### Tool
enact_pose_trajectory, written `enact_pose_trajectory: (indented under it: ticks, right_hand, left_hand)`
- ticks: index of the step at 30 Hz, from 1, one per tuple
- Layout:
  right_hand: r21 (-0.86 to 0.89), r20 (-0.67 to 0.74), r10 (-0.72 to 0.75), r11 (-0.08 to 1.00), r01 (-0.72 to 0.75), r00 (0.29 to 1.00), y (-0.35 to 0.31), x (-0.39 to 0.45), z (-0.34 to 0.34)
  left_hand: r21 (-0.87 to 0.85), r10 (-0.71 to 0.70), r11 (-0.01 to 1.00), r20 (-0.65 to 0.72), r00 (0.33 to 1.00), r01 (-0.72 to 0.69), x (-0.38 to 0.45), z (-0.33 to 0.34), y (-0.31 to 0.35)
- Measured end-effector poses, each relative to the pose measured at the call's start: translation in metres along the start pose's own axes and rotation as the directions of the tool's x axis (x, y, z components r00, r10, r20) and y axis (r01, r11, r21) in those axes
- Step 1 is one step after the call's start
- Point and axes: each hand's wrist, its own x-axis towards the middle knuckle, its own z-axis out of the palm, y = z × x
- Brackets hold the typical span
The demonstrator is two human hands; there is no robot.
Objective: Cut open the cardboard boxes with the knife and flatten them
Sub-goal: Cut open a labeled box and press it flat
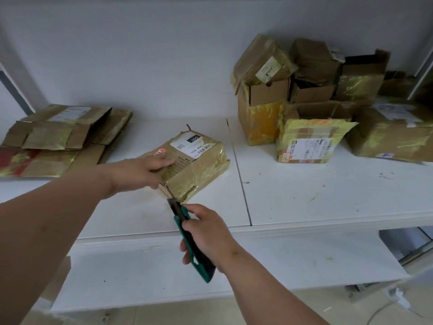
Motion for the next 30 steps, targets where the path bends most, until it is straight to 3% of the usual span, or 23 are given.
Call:
enact_pose_trajectory:
  ticks: [4,7,11,16,20,23,30]
  right_hand:
    - [-0.022,-0.032,-0.002,1.000,0.001,0.999,0.001,-0.001,-0.010]
    - [-0.002,-0.094,-0.004,1.000,0.003,0.996,0.002,-0.003,-0.020]
    - [0.072,-0.239,-0.016,0.997,0.034,0.971,0.007,0.001,-0.033]
    - [0.061,-0.344,-0.100,0.990,0.129,0.934,0.014,0.002,-0.039]
    - [0.104,-0.400,-0.123,0.978,0.179,0.908,0.015,0.002,-0.046]
    - [0.073,-0.432,-0.168,0.973,0.220,0.886,0.013,0.001,-0.055]
    - [-0.141,-0.464,-0.269,0.963,0.230,0.844,0.020,0.002,-0.073]
  left_hand:
    - [0.269,0.093,0.960,-0.049,0.994,-0.076,0.006,0.001,-0.007]
    - [0.479,0.104,0.877,-0.132,0.986,-0.028,0.014,0.004,-0.005]
    - [0.615,0.190,0.789,-0.242,0.951,0.000,0.019,0.015,0.015]
    - [0.608,0.240,0.793,-0.262,0.935,-0.034,0.025,0.016,0.031]
    - [0.370,0.295,0.913,-0.309,0.904,-0.172,0.033,0.012,0.032]
    - [0.275,0.275,0.942,-0.291,0.917,-0.195,0.031,0.009,0.038]
    - [0.450,0.203,0.888,-0.195,0.959,-0.097,0.018,0.025,0.037]
